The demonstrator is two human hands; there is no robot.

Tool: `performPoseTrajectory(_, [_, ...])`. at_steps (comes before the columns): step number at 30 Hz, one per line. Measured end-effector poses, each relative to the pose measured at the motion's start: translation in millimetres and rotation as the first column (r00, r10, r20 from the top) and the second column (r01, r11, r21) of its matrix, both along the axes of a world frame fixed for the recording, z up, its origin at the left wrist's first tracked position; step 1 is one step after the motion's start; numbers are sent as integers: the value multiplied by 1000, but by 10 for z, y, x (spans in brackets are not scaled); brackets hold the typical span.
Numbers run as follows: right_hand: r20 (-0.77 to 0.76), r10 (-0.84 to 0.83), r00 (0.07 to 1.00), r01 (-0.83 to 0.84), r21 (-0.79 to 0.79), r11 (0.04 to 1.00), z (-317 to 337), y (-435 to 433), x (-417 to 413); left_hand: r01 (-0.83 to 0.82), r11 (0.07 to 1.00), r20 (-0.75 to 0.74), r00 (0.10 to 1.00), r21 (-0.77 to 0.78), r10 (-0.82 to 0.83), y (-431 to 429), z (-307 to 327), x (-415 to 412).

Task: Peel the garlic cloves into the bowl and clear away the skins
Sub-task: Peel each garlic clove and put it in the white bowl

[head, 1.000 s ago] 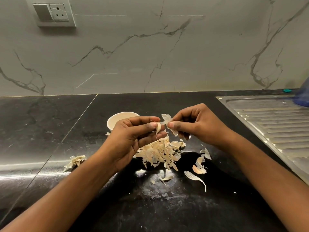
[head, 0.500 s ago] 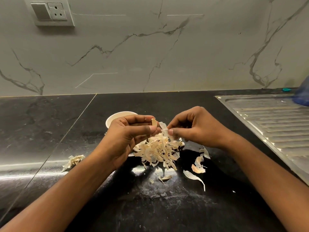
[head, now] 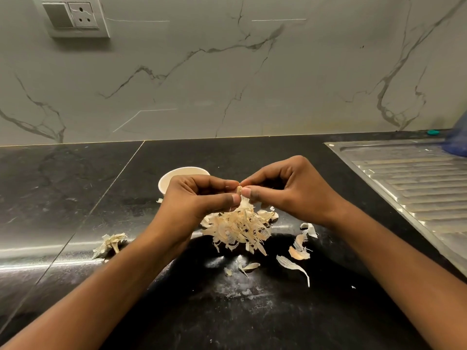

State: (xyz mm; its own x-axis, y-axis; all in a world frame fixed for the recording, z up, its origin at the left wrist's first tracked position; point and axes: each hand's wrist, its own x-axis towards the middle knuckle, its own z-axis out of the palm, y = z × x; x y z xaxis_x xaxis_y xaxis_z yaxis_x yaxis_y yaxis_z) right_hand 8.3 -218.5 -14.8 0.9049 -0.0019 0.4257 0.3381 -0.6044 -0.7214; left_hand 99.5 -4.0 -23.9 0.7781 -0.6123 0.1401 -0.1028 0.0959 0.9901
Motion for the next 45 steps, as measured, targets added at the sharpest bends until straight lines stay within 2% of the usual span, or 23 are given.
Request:
performPoseTrajectory(7, [-7, -13, 1000, 13, -10, 1000, -26, 21, 7, -25, 1000, 115, 993, 17, 23, -13, -11, -33])
performPoseTrajectory(13, [83, -83, 993, 82, 21, 996, -85, 105, 34, -40, 999, 104, 994, -23, 42, -27, -15, -74])
performPoseTrajectory(23, [144, -146, 979, 135, 80, 988, -71, 154, 18, 65, 985, -93, 992, -160, -81, -49, -5, -58])
performPoseTrajectory(32, [109, -96, 989, 85, 94, 992, -48, 148, -6, -12, 960, -291, 954, -281, -73, -75, 16, -38])
performPoseTrajectory(38, [83, 0, 997, -9, 109, 994, -27, 116, -33, -102, 945, -358, 934, -309, -16, -43, 45, 42])
performPoseTrajectory(45, [62, -63, 996, 60, 40, 997, -50, 32, 17, -53, 964, -326, 945, -260, -37, -48, 22, 34])
